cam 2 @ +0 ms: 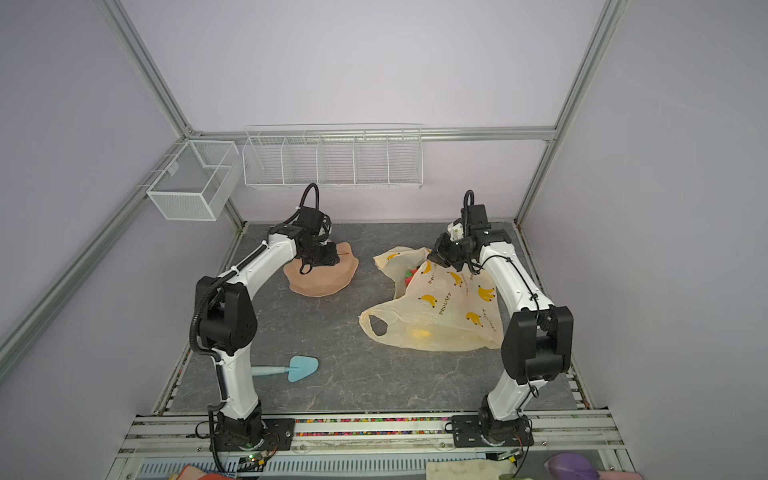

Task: Place the fruits into the plastic bag
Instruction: 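Lower the left gripper and grasp the small strawberry in the bowl, then carry the strawberry with the left gripper over the bag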

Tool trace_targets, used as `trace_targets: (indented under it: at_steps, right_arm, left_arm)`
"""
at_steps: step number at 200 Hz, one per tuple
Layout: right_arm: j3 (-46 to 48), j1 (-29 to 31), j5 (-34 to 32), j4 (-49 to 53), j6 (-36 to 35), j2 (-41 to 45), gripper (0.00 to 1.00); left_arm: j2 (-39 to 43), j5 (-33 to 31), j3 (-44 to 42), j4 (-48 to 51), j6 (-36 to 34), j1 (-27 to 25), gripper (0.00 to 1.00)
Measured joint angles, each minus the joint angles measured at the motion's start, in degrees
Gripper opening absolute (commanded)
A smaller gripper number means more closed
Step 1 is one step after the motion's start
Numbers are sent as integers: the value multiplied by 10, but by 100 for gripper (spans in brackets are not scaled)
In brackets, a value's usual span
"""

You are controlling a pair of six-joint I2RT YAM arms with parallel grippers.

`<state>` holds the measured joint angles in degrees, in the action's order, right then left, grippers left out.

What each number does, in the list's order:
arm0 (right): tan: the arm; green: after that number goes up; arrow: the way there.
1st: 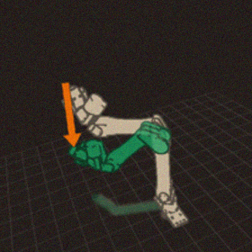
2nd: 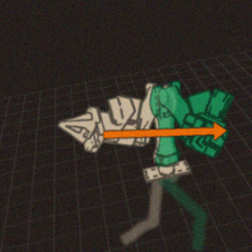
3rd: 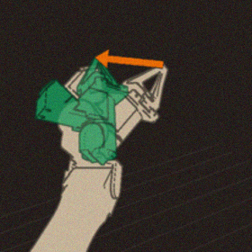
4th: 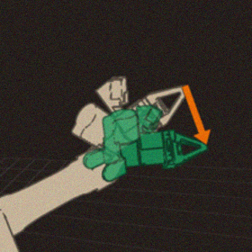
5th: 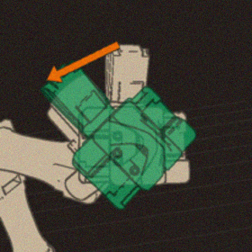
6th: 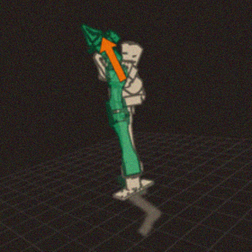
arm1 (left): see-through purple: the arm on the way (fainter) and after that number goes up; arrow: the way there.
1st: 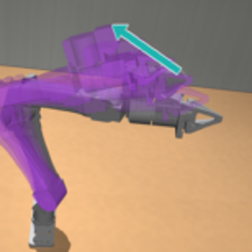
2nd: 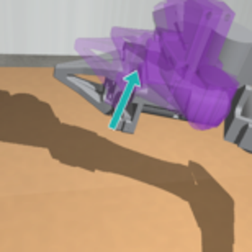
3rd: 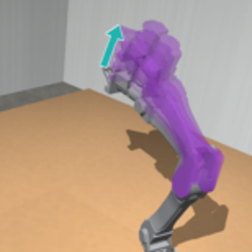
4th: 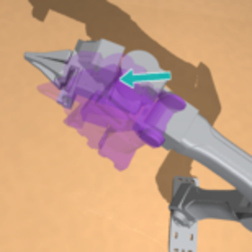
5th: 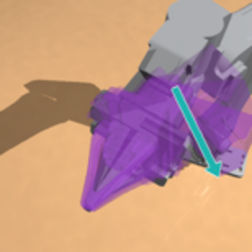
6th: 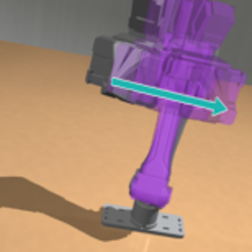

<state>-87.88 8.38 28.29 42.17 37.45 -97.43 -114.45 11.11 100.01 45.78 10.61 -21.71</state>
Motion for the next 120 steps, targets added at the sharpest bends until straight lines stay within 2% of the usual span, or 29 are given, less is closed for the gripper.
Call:
trace_targets:
  at_steps: [28, 53, 88, 120]
  right_arm:
    - [0, 0, 0, 0, 0, 0, 7]
    - [-2, 0, 0, 0, 0, 0, 6]
    - [-3, 0, 0, 0, -1, 0, 7]
    - [-3, 0, 0, 0, -1, 0, 7]
  left_arm:
    - [7, 125, -17, -19, -39, -28, 23]
    - [6, 198, -30, -22, -54, -52, 21]
    - [6, 249, -52, -41, -55, -75, 21]
    - [-2, 264, -58, -49, -55, -98, 21]
